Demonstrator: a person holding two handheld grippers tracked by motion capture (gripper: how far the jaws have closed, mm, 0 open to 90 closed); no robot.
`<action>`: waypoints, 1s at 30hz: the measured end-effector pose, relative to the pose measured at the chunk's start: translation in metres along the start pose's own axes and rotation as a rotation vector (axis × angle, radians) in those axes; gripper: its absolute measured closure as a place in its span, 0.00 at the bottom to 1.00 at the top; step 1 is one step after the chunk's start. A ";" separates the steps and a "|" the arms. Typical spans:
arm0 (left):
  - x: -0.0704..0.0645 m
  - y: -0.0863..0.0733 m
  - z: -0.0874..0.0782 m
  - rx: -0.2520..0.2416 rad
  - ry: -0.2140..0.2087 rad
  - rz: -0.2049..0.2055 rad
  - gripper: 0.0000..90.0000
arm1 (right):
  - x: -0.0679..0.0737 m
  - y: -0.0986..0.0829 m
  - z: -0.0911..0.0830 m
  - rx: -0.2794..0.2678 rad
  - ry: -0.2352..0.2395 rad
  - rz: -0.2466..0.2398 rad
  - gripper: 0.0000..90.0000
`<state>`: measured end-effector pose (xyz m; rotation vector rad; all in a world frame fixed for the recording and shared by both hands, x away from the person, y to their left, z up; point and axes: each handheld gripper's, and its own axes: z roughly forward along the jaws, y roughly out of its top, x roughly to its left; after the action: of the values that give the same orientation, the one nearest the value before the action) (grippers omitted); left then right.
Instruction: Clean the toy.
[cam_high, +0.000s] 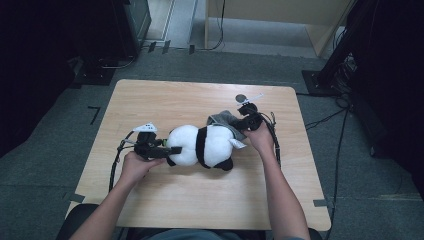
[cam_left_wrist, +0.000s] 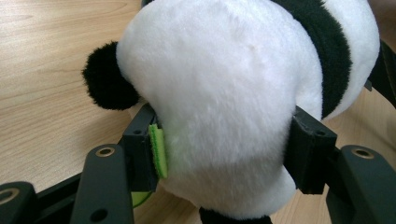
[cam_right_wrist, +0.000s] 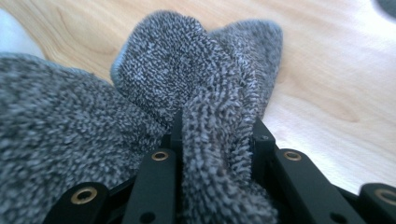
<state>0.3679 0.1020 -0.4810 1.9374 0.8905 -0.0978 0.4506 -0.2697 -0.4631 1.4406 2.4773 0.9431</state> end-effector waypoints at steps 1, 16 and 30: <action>0.000 0.000 0.000 0.000 0.000 0.000 0.43 | 0.002 0.001 -0.006 -0.031 -0.006 -0.006 0.80; -0.003 -0.001 0.000 -0.015 0.007 -0.007 0.42 | 0.052 0.014 -0.087 -0.316 0.058 -0.091 0.80; -0.006 -0.003 0.000 -0.027 0.017 0.003 0.40 | 0.140 0.038 -0.075 -0.319 0.166 -0.246 0.79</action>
<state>0.3622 0.0998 -0.4806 1.9172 0.8962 -0.0675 0.3737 -0.1756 -0.3542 0.9709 2.3971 1.3713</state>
